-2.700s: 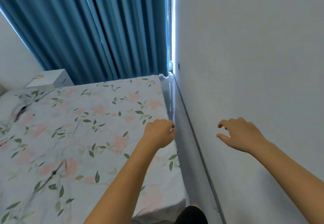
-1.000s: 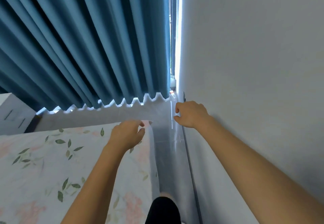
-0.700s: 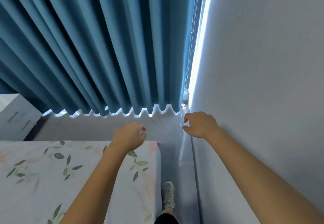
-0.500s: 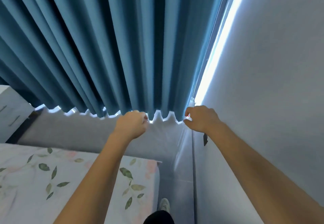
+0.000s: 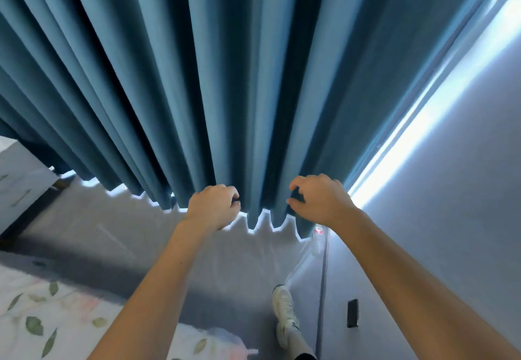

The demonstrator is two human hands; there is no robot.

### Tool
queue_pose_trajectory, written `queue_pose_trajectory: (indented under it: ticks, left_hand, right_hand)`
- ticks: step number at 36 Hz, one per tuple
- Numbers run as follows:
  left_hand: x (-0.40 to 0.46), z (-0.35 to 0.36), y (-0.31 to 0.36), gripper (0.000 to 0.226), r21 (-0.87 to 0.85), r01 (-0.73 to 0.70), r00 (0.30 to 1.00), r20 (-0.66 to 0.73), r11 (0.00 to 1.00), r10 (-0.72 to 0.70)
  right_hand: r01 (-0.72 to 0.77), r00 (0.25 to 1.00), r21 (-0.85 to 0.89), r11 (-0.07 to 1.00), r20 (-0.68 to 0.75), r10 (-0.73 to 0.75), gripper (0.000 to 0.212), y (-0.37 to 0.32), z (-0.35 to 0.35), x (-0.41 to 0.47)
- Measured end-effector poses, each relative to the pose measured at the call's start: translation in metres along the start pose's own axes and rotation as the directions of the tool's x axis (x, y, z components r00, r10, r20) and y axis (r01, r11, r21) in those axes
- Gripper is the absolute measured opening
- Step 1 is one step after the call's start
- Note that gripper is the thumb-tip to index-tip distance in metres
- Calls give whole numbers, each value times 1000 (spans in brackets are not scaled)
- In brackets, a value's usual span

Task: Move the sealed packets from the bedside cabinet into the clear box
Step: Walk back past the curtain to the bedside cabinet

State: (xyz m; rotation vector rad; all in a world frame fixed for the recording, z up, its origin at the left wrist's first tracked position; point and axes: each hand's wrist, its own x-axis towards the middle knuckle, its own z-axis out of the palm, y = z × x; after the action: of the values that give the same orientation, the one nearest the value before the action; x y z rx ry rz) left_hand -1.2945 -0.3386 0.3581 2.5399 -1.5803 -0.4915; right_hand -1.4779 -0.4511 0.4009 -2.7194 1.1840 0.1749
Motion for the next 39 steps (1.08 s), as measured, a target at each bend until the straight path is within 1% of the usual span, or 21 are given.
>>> queue_pose_trajectory:
  ticks: [4,9,12,15,19,23,28,30,34,37,39]
  left_hand:
    - [66,-6,-9,30,-15,57,998,-26,998,-58]
    - [133,-22,-26,30,-60,161,985,-55,985,-164]
    - [157,-33,-47,30,-79,245,966,-69,966,-251]
    - [167,-41,-78,32,-100,339,937,-53,936,-345]
    - [156,-52,-122,33,-128,477,874,-32,869,-485]
    - [137,-63,-171,36,-108,600,797,-7,793,-604]
    - [114,-69,-240,39,-90,730,680,-4,677,-733]
    - [108,-72,-269,40,-91,765,640,-9,638,-769]
    - [96,-85,-335,38,-105,785,613,-12,611,-790]
    - [80,-103,-384,37,-130,817,563,-27,561,-826]
    - [70,-114,-419,37,-120,848,516,-39,516,-856]
  right_hand:
    - [62,998,-13,998,-5,-62,38,13,-11,77]
    - [156,988,-22,987,22,-156,42,19,-27,170]
    - [245,969,-65,967,54,-242,41,5,-37,219]
    - [362,931,-83,928,86,-355,38,-23,-38,264]
    - [506,860,-94,857,131,-493,35,-77,-26,311]
    - [622,777,-74,779,177,-604,35,-138,-11,343]
    - [745,658,-59,664,230,-717,36,-227,11,375]
    - [784,612,-63,617,244,-752,35,-268,20,385]
    - [845,524,-52,532,270,-807,36,-355,30,404]
    - [868,487,-47,495,285,-826,35,-413,28,421]
    - [880,467,-50,473,277,-839,36,-449,25,436]
